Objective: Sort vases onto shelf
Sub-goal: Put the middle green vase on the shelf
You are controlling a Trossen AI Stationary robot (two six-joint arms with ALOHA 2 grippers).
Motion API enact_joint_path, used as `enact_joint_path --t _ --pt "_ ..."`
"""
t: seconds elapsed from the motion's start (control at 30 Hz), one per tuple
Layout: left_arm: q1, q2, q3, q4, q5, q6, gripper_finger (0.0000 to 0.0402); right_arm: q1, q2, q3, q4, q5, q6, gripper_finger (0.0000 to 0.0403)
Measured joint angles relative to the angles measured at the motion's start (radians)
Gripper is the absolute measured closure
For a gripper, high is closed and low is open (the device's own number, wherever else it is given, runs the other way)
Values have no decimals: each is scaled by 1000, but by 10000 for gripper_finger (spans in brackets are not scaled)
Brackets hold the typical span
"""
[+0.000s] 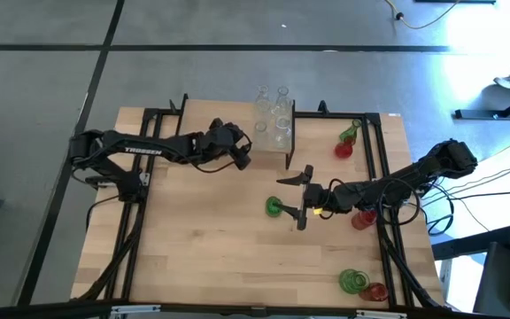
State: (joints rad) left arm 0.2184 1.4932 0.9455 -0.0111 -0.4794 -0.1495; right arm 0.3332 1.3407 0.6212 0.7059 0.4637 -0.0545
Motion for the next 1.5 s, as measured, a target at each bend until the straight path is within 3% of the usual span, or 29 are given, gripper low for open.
enact_joint_path --t 0.57,0.93,1.03,1.27,1.5 --pt "-24 -6 0 -14 -8 2 149 0 0 0 -3 0 0 87" --pt "-259 -123 -8 -98 29 6 149 0 2 0 -14 -9 26 87" --pt "-335 -122 -60 -8 48 27 149 0 17 0 -15 -11 31 87" --pt "-434 -119 -272 437 126 48 149 -28 37 0 0 -2 36 87" --pt "-501 -118 -367 582 120 30 149 -32 37 0 23 38 100 87"
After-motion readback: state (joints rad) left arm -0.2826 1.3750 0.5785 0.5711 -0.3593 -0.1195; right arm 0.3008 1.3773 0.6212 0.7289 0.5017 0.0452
